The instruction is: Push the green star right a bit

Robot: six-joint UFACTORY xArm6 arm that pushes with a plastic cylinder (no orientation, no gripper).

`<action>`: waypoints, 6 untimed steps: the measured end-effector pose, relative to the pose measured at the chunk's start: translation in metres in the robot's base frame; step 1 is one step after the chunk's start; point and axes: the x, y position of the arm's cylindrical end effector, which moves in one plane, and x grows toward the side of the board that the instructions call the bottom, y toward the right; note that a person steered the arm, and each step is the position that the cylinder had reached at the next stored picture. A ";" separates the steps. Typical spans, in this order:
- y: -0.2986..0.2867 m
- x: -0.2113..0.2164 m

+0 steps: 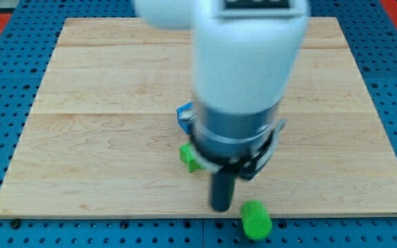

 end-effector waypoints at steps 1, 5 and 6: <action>0.000 0.001; -0.001 -0.080; -0.038 -0.088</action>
